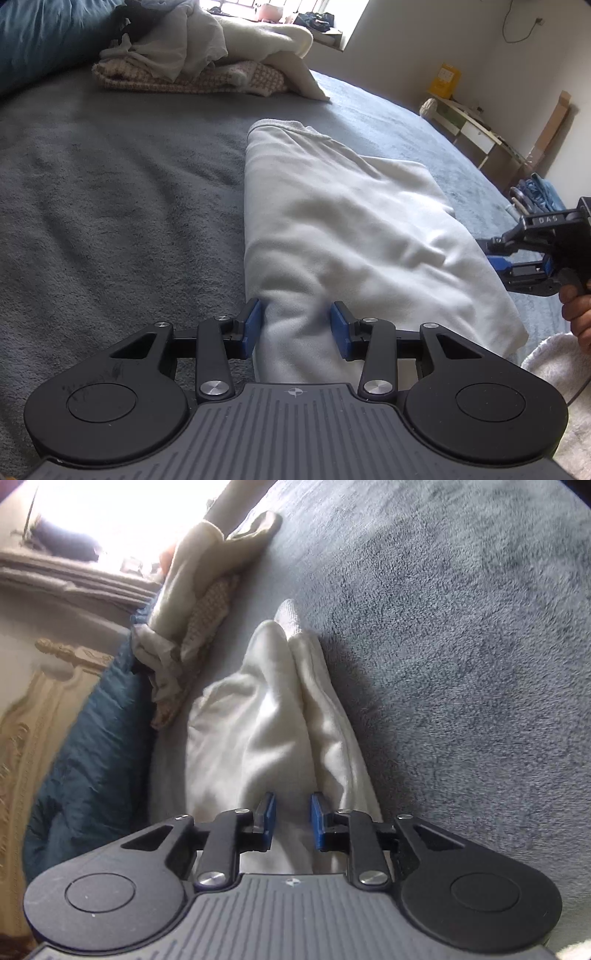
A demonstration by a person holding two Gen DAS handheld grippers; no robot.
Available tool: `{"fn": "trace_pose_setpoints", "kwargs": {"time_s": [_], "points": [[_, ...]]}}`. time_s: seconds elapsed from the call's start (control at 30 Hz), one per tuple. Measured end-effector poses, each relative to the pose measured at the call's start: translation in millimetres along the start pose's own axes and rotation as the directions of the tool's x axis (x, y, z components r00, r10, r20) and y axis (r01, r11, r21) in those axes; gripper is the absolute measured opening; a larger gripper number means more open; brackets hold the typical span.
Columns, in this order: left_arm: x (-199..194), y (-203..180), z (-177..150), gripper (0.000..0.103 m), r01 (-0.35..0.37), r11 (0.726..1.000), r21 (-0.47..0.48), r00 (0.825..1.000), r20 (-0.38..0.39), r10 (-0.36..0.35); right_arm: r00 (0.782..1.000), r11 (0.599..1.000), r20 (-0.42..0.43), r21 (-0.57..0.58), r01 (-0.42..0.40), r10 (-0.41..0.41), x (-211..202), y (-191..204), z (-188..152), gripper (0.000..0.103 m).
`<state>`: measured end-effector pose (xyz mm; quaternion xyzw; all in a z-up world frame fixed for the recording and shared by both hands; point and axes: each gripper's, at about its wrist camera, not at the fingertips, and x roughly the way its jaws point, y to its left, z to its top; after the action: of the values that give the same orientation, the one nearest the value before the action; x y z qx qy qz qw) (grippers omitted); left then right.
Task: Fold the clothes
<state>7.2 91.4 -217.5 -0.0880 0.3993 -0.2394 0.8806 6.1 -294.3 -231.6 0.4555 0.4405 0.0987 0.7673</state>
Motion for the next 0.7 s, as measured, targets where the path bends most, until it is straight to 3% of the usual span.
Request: {"fn": "trace_pose_setpoints", "kwargs": {"time_s": [0.13,0.23,0.27,0.4,0.47,0.57,0.67,0.7], "points": [[0.5,-0.5,-0.5,0.040,-0.004,1.000,0.001,1.000,0.001,0.004,1.000,1.000,-0.012,0.002,-0.014,0.014,9.6,-4.1,2.3,0.023],[0.5,-1.5,-1.8,0.039,-0.012,1.000,0.003,1.000,0.009,0.012,1.000,0.998,0.021,-0.059,-0.018,0.020,11.4,3.5,-4.0,0.003],[0.0,-2.3,-2.3,0.038,-0.017,1.000,0.006,1.000,0.012,0.017,0.999,0.995,0.042,-0.101,-0.008,0.013,9.5,9.5,-6.9,0.002],[-2.8,-2.8,-3.4,0.031,-0.019,1.000,0.013,1.000,0.020,0.019,0.979,0.969,0.191,-0.220,0.111,-0.068,-17.5,30.8,-8.0,0.002],[-3.1,-1.6,-2.8,0.030,-0.013,1.000,0.012,1.000,0.017,0.013,0.971,0.946,0.200,-0.267,0.185,-0.133,-15.8,31.5,-8.7,0.002],[-2.2,-2.6,-1.2,0.030,-0.015,0.999,0.031,1.000,0.009,0.015,0.947,0.870,0.236,-0.393,0.298,-0.218,-7.8,44.5,-18.6,0.001],[-1.1,-2.0,-1.5,0.030,-0.014,0.999,0.035,1.000,0.007,0.014,0.908,0.713,0.279,-0.562,0.419,-0.313,8.2,59.0,-34.1,0.001],[-0.5,-2.1,-1.4,0.030,-0.015,0.999,0.034,1.000,0.006,0.015,0.896,0.685,0.273,-0.579,0.443,-0.349,14.7,57.6,-37.8,0.001]]}}
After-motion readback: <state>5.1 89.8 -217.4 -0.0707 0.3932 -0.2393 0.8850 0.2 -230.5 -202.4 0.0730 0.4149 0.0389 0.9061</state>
